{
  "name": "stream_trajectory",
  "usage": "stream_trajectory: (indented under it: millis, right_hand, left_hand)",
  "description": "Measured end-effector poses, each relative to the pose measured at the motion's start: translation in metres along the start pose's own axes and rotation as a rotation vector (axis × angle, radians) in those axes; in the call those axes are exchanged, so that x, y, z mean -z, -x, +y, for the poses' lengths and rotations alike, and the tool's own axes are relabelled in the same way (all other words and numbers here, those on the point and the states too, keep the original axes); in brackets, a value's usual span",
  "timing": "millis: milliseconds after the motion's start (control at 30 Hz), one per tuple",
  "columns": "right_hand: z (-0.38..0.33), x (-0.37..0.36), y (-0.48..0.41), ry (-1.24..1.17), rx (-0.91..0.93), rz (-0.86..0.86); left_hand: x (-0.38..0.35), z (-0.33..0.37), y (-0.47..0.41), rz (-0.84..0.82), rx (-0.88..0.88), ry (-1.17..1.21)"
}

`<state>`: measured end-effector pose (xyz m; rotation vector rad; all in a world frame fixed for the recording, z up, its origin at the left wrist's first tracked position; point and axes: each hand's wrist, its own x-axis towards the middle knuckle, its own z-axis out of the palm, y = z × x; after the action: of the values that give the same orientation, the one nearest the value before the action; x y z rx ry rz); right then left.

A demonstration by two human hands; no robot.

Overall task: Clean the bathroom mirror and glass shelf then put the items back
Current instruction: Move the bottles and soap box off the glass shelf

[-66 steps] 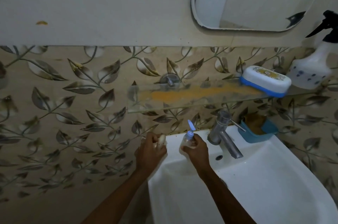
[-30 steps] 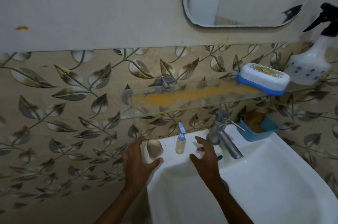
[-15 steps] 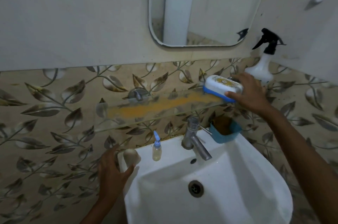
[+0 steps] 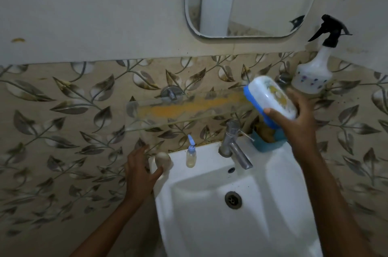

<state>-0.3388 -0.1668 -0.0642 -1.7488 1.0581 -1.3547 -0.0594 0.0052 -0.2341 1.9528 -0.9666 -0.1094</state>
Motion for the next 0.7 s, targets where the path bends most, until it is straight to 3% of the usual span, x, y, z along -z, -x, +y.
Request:
stream_trajectory:
  millis: [100,200,333,467,700]
  right_hand:
    - [0.022,-0.024,0.077,-0.047,-0.091,-0.041]
    - [0.056,-0.064,0.115,0.033,-0.212,0.055]
    - [0.095,-0.111,0.115,0.191,-0.177,0.096]
    - [0.119,-0.148,0.106,0.450,-0.254,0.017]
    - [0.149,-0.168,0.097,0.729,-0.201,-0.046]
  left_hand:
    - [0.001,0.001,0.001,0.000,-0.005,0.013]
    - [0.003,0.001,0.002,0.028,0.000,0.037]
    - [0.002,0.001,0.006,0.033,-0.034,0.025]
    - [0.001,0.004,0.008,0.028,-0.082,0.012]
    - [0.002,0.009,0.008,0.024,-0.151,-0.031]
